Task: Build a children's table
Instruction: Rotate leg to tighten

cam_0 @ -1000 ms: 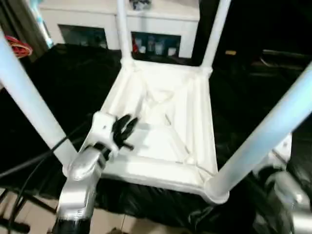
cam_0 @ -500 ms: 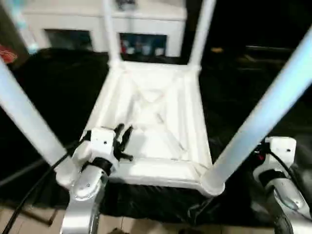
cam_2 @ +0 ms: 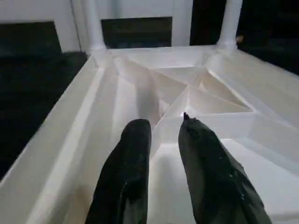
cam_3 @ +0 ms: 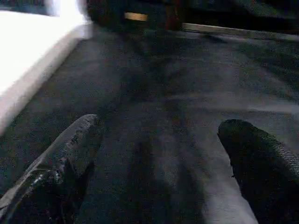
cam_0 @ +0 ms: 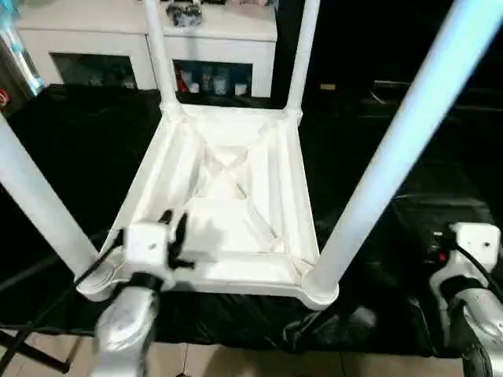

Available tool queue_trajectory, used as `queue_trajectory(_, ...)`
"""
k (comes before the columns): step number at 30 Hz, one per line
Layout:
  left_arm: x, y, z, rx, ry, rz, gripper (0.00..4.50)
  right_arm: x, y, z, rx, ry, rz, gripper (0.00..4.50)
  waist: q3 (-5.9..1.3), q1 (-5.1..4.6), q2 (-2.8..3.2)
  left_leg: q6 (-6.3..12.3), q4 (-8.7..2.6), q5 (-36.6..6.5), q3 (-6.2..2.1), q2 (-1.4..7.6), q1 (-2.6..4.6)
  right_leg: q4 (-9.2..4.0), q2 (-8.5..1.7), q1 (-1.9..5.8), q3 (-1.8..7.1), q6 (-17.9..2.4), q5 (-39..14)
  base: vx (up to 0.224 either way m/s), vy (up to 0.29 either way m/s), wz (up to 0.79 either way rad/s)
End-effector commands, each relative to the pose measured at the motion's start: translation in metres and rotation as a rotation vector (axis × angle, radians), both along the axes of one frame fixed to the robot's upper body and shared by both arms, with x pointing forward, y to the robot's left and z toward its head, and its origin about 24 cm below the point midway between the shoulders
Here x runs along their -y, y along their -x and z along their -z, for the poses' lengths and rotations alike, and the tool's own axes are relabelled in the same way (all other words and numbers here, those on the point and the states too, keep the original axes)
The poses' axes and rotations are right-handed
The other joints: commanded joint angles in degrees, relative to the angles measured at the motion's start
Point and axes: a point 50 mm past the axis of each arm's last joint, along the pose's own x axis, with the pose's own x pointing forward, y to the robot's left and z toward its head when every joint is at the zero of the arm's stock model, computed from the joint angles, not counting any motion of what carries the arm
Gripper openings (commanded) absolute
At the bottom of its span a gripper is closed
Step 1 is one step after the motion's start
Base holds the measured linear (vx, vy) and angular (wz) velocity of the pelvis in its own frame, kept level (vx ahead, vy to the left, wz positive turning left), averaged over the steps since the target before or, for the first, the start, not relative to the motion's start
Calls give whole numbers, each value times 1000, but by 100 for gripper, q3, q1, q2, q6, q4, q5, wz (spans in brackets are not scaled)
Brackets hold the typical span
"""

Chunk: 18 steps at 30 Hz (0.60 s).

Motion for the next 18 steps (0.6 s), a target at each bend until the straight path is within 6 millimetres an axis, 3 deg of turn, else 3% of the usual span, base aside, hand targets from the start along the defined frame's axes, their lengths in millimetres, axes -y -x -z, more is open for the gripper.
queue_trajectory(1,-3,3,-6,16,39,45,144,-9,-3,-3,3,-31,-125,448,-144,49,-43,112,-400,-1680,-62,97,49,-766,-367,138,201,151,-3157,0,0,0)
queue_trajectory(5,-7,11,0,-46,49,120,164,-12,2,1,-26,-11,-213,450,-146,71,32,34,-490,-1869,-93,191,78,-665,-362,171,261,-213,-2336,0,0,0)
queue_trajectory(6,-7,11,0,-46,49,120,183,-12,2,1,-26,-11,-213,450,-136,76,26,-14,-514,-2018,-74,196,125,-642,-357,179,277,-354,-2104,26,51,1)
queue_trajectory(7,-9,11,2,-69,40,114,183,-11,3,2,-30,-5,-210,450,-142,76,17,-26,-517,-2009,-70,192,121,-622,-355,194,286,-388,-2012,0,0,0)
queue_trajectory(8,-10,5,7,-105,26,88,183,-11,4,10,-58,14,-187,450,-142,99,52,-45,-535,-1970,-65,205,143,-613,-371,201,301,-454,-1872,0,0,0)
queue_trajectory(10,-10,-2,8,-100,21,73,183,-13,4,16,-81,27,-162,450,-124,111,53,-93,-518,-2109,-39,170,199,-653,-372,171,320,-471,-2009,0,0,0)
queue_trajectory(12,-10,-10,10,-104,39,57,183,-19,5,21,-94,14,-144,450,-165,108,62,-99,-523,-1810,-51,160,133,-602,-393,257,341,-508,-1679,0,0,0)
queue_trajectory(13,-10,-12,11,-108,30,58,183,-21,5,23,-98,15,-142,450,-183,126,112,-99,-508,-1725,-52,157,150,-582,-396,254,347,-528,-1533,0,0,0)
queue_trajectory(14,-10,-13,11,-110,29,58,183,-22,6,23,-99,16,-143,450,-192,116,70,-66,-496,-1572,-43,155,134,-560,-395,279,351,-560,-1317,0,0,0)
queue_trajectory(16,-9,-16,12,-118,27,71,183,-30,9,26,-97,1,-152,450,-218,137,138,-5,-472,-1247,-37,158,120,-512,-407,307,357,-663,-864,0,0,0)
queue_trajectory(18,-4,-15,10,-114,60,125,183,-35,12,27,-88,-23,-163,450,-228,125,129,88,-467,-1009,-38,155,79,-471,-412,356,345,-761,-578,0,0,0)
